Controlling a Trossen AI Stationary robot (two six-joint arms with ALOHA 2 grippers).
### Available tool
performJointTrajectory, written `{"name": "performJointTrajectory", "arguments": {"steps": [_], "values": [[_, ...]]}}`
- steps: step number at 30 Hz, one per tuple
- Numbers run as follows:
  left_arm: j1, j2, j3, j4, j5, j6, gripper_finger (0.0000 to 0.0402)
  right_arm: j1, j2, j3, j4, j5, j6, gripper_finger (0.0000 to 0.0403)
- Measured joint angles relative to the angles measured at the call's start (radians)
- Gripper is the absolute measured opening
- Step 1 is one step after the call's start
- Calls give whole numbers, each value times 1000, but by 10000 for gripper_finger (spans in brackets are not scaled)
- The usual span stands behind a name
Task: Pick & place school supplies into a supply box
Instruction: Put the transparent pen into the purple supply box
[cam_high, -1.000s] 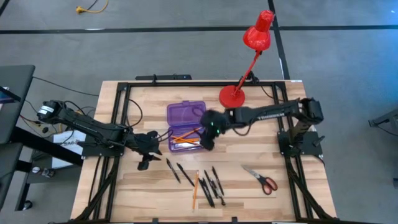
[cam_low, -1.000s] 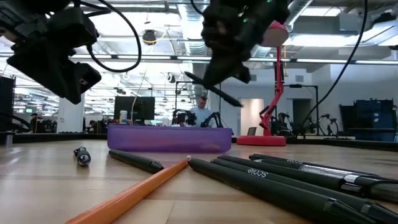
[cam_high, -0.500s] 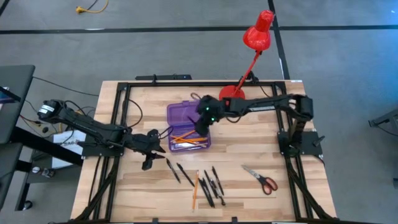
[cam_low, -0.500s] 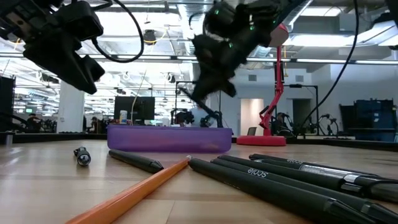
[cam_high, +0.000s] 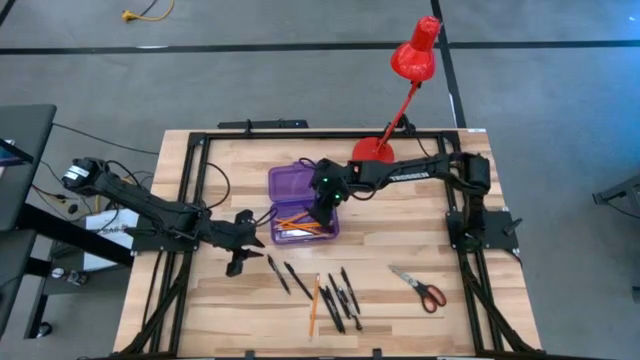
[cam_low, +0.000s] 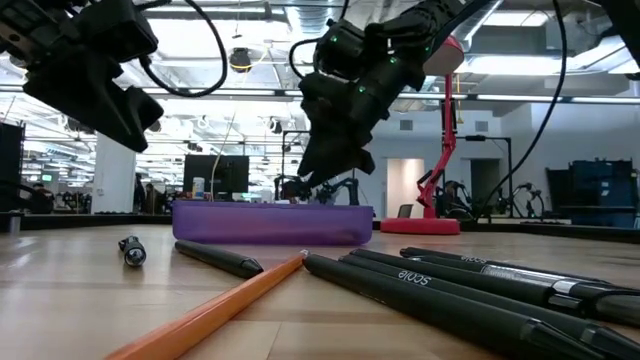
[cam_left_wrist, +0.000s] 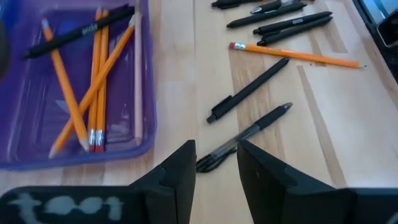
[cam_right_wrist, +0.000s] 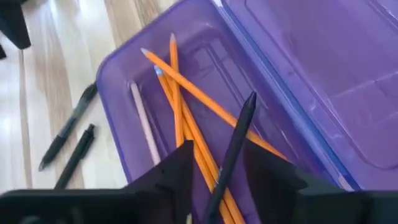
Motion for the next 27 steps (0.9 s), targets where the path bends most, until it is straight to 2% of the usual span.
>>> {"name": "performJointTrajectory", "arguments": {"steps": [5,9,17,22,27], "values": [[-1,28,0,44,23,137,105,27,-62,3,-13,4,-42,193],[-1,137,3,92,81,208,105,71,-131,0,-92,41,-75,209],[-2,426,109,101,129,336,105,188,-305,0,-267,198,-65,199],[-2,533,194,68,129,402,105,272,-405,1,-354,310,4,186],[0,629,256,17,174,449,105,358,-479,1,-428,422,83,176]]}}
